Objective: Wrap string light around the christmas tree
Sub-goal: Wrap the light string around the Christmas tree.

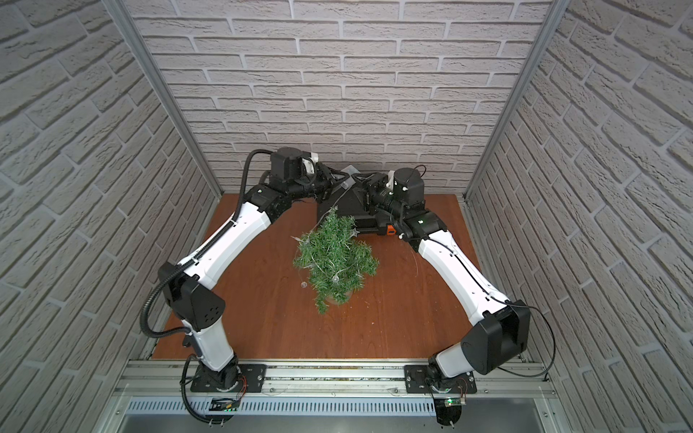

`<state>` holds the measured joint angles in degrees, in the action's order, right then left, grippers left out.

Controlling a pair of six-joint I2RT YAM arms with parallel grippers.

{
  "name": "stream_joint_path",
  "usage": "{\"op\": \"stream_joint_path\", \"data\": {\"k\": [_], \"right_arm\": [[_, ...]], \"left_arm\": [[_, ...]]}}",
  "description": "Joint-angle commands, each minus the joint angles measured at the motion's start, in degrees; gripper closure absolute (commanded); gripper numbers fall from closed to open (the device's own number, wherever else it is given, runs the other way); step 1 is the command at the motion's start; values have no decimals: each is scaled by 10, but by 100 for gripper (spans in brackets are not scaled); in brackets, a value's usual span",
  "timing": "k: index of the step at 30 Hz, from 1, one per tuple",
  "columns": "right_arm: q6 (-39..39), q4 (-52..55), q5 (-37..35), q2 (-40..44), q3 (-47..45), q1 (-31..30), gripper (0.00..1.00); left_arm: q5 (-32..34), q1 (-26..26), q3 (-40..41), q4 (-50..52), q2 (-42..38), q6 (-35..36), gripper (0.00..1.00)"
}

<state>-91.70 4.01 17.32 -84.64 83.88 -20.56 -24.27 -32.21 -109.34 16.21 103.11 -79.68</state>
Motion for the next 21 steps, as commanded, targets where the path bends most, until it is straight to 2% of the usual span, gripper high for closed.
{"op": "stream_joint_path", "data": {"k": [1, 15, 21], "right_arm": [[-16, -39, -21, 1, -3, -8, 52], [-65, -93, -58, -17, -9, -13, 54], [-75, -108, -65, -19, -11, -15, 60]], "left_arm": [[-5, -4, 20, -55, -29, -19, 100], [4, -17, 54, -92, -64, -49, 100], [7, -23, 63, -94, -74, -47, 100]]}}
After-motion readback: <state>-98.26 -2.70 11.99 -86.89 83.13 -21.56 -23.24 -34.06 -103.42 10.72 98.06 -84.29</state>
